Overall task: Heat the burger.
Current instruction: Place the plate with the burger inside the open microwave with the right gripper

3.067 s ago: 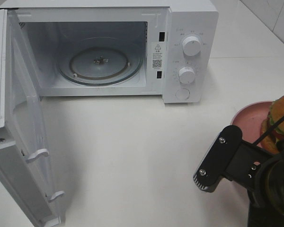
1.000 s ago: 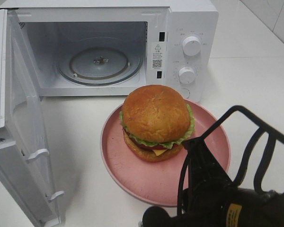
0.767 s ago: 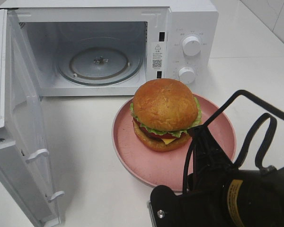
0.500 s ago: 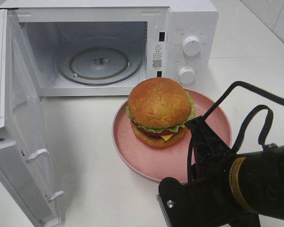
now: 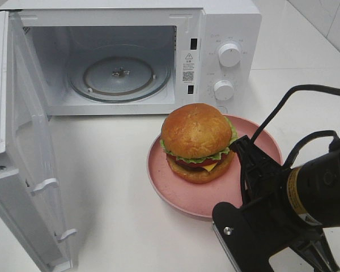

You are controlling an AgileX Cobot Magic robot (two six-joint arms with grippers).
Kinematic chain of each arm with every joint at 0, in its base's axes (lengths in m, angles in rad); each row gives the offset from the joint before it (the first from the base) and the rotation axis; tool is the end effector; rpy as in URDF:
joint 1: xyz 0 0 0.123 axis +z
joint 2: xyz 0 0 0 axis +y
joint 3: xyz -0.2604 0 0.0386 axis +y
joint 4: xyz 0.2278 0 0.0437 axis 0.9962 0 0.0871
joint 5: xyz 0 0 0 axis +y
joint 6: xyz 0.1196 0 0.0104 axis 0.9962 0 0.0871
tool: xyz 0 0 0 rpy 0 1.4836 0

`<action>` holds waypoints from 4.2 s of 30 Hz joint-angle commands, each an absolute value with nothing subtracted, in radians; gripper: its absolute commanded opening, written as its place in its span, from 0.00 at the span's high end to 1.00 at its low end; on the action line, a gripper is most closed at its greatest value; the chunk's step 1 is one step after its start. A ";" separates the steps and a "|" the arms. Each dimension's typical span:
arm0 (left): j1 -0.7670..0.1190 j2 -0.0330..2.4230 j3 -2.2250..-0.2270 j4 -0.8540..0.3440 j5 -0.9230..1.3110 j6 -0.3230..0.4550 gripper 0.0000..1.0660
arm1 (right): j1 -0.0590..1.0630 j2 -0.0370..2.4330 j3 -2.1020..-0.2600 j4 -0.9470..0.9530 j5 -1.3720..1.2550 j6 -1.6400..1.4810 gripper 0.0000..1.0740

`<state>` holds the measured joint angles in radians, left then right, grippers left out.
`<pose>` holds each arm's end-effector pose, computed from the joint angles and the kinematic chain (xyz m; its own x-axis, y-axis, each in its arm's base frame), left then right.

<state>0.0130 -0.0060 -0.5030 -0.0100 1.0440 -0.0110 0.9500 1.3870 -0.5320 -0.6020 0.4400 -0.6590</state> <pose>0.0252 -0.0007 0.2572 -0.4328 -0.0217 -0.9012 -0.0121 0.9998 -0.0182 0.1525 0.1634 0.1371 0.5010 -0.8634 0.0592 -0.7493 -0.4670 -0.4695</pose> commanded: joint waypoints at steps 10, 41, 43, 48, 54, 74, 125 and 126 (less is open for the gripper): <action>0.010 -0.024 -0.499 -0.012 1.035 -0.010 0.08 | 0.814 1.376 -0.569 -0.357 0.331 -1.068 1.00; 0.010 -0.024 -0.499 -0.012 1.035 -0.010 0.08 | 0.787 1.536 -0.797 -0.255 0.272 -1.208 1.00; 0.010 -0.024 -0.499 -0.012 1.035 -0.010 0.08 | 0.787 1.545 -0.807 -0.255 0.272 -1.208 1.00; 0.010 -0.024 -0.499 -0.012 1.035 -0.010 0.08 | 0.787 1.598 -0.863 -0.255 0.271 -1.208 1.00; 0.010 -0.024 -0.499 -0.012 1.035 -0.010 0.08 | 0.790 1.652 -0.927 -0.253 0.270 -1.208 1.00; 0.010 -0.024 -0.499 -0.012 1.035 -0.010 0.08 | 0.790 1.804 -1.133 -0.253 0.285 -1.155 1.00; 0.010 -0.024 -0.499 -0.012 1.035 -0.010 0.08 | 0.768 2.257 -1.779 -0.386 0.490 -0.923 1.00; 0.010 -0.024 -0.499 -0.012 1.035 -0.010 0.08 | 0.768 2.264 -1.790 -0.386 0.490 -0.923 1.00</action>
<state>0.0130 -0.0060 -0.5030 -0.0100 1.0440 -0.0110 0.7720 2.2770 -1.7670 -0.3570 0.5320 -0.9360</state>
